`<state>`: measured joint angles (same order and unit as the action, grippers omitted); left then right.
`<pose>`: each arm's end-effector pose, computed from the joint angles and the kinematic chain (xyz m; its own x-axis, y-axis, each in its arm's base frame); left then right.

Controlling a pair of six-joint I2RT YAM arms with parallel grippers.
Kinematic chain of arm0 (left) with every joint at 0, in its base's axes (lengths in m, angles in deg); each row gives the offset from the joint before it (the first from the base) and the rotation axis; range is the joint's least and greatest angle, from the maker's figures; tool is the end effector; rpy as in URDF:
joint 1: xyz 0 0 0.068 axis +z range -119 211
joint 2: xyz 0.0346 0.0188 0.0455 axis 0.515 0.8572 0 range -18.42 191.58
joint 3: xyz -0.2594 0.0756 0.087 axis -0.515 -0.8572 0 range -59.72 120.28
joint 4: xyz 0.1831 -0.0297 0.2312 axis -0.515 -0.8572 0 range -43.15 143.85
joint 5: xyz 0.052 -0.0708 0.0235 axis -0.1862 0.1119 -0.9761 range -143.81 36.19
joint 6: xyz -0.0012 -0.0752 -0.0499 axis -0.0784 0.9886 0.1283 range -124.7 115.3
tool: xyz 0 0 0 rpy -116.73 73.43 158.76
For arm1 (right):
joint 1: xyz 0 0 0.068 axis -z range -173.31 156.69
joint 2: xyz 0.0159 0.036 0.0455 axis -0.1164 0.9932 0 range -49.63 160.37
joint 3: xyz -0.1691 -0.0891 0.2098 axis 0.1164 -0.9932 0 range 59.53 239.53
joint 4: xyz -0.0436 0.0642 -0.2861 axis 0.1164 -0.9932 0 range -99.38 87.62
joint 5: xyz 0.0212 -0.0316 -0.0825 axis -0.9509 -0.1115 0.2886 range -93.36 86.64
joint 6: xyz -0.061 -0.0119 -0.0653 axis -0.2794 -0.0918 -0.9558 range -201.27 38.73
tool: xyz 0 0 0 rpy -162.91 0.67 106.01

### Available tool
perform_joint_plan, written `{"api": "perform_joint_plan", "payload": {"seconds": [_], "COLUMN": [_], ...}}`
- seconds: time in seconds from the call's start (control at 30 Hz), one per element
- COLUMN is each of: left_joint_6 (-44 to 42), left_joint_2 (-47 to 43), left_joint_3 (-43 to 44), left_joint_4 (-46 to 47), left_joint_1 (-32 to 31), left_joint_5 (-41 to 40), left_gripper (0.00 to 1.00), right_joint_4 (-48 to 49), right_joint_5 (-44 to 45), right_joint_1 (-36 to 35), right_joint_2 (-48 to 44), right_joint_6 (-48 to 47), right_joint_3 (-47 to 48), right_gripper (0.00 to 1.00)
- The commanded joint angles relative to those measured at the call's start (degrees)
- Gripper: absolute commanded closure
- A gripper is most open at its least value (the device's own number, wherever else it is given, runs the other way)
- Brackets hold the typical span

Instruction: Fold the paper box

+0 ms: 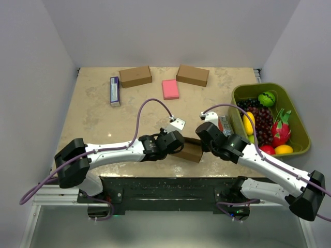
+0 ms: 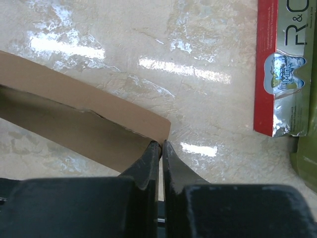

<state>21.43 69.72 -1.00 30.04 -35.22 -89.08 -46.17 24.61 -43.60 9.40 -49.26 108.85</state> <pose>0.1919 -0.3196 0.1905 -0.5576 0.3738 -0.7412 0.4035 0.9024 0.1515 0.1905 0.1703 0.2446 -0.7011 -0.1114 -0.7043 -0.1526 0.9883 -0.0044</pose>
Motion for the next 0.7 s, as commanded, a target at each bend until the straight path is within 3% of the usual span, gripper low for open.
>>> {"api": "perform_joint_plan", "payload": {"seconds": [0.0,0.67], "left_joint_6": [2.17,4.98], "left_joint_2": [0.98,2.92], "left_joint_3": [-0.71,1.66], "left_joint_4": [-5.54,-6.42], "left_joint_1": [-1.28,-1.20], "left_joint_5": [4.59,3.54], "left_gripper": [1.00,1.00], "right_joint_4": [2.92,-2.35], "right_joint_5": [-5.11,-12.59], "right_joint_1": [-0.43,-4.03], "right_joint_2": [0.48,0.39], "right_joint_6": [2.09,8.67], "right_joint_3": [-2.74,-4.49], "right_gripper": [1.00,1.00]}}
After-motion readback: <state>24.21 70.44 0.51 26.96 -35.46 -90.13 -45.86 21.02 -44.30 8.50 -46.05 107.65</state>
